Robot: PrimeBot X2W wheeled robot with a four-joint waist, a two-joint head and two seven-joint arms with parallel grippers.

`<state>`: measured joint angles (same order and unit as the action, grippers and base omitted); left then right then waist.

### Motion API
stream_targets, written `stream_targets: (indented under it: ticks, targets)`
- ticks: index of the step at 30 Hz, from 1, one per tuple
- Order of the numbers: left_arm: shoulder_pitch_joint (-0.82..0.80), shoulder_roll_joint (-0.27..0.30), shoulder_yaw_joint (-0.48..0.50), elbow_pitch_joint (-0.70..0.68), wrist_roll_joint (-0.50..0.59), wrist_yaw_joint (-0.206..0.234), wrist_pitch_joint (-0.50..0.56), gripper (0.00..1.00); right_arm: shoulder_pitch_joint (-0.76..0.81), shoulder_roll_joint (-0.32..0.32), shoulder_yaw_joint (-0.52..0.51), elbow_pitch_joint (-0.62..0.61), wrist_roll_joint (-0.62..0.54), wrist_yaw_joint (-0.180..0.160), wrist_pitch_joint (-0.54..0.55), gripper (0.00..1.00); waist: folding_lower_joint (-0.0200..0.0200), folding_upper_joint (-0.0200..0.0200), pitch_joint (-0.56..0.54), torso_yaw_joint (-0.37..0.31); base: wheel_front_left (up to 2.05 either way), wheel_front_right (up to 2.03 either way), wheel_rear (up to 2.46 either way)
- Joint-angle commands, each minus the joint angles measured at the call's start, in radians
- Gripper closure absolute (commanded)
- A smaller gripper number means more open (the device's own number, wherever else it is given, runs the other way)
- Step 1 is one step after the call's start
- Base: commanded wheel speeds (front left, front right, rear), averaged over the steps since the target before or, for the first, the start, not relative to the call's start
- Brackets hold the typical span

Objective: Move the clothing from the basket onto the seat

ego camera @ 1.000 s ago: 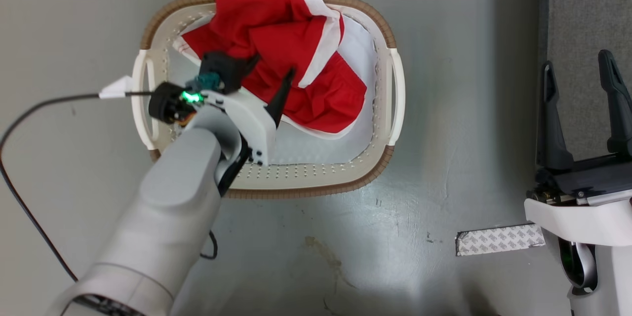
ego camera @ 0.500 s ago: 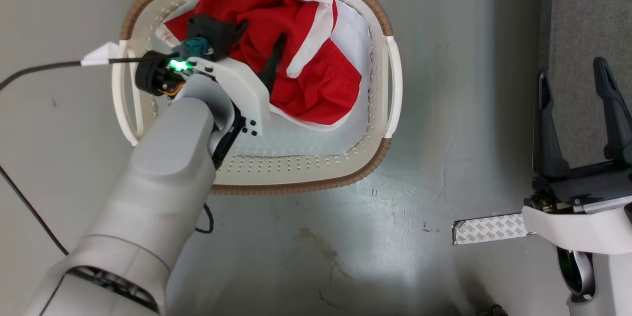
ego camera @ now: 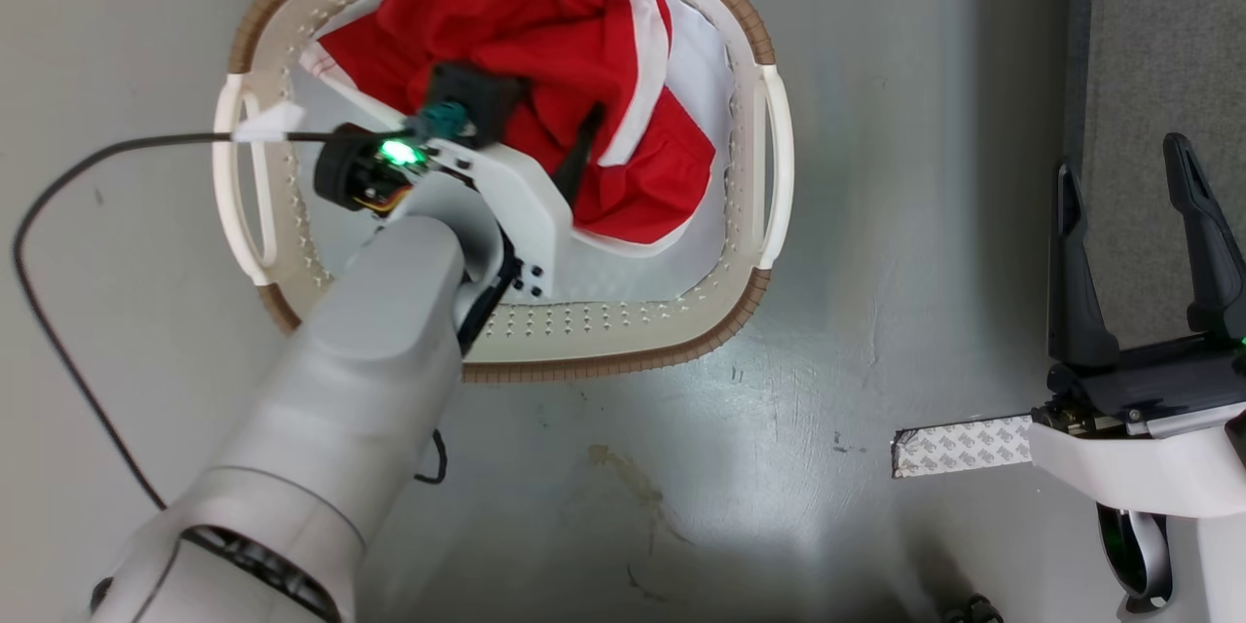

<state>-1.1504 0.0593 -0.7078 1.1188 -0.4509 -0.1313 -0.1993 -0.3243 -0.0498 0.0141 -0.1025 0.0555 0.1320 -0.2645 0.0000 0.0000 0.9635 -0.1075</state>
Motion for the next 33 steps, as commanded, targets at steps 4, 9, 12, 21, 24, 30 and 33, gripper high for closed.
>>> stream_targets:
  ticks: [4,9,12,21,24,30,33]
  targets:
    - [0.012,-0.002,-0.065,-0.008,-0.027,0.001,0.009,0.95,0.017,-0.001,-0.006,-0.009,-0.006,-0.003,0.0,0.0,0.0,0.0,0.002,0.002,0.0,0.0,0.0]
    - [0.018,-0.004,-0.122,-0.023,-0.066,0.001,0.004,1.0,0.021,-0.001,-0.011,-0.009,-0.012,-0.003,0.0,0.0,0.0,0.0,0.0,0.005,0.0,0.0,0.0]
    - [0.021,-0.004,-0.153,-0.038,-0.099,0.001,-0.004,1.0,0.02,-0.001,-0.013,-0.008,-0.014,-0.003,0.0,0.0,0.0,0.0,-0.002,0.006,0.0,0.0,0.0]
    - [0.075,0.031,-0.323,-0.181,-0.258,0.001,0.032,1.0,-0.016,-0.001,-0.003,0.015,-0.002,-0.003,0.0,0.0,0.0,0.0,-0.018,0.021,0.0,0.0,0.0]
    - [0.105,0.064,-0.387,-0.245,-0.326,0.001,0.035,1.0,-0.037,-0.002,-0.003,0.026,0.002,-0.003,0.0,0.0,0.0,0.0,-0.04,0.03,0.0,0.0,0.0]
    - [0.169,0.121,-0.453,-0.329,-0.446,0.001,0.001,1.0,-0.052,-0.001,0.002,0.067,0.016,-0.002,0.0,0.0,0.0,0.0,-0.114,0.047,0.0,0.0,0.0]
    - [0.218,0.158,-0.464,-0.38,-0.525,0.001,-0.037,1.0,-0.053,-0.001,0.007,0.106,0.034,-0.003,0.0,0.0,0.0,0.0,-0.197,0.057,0.0,0.0,0.0]
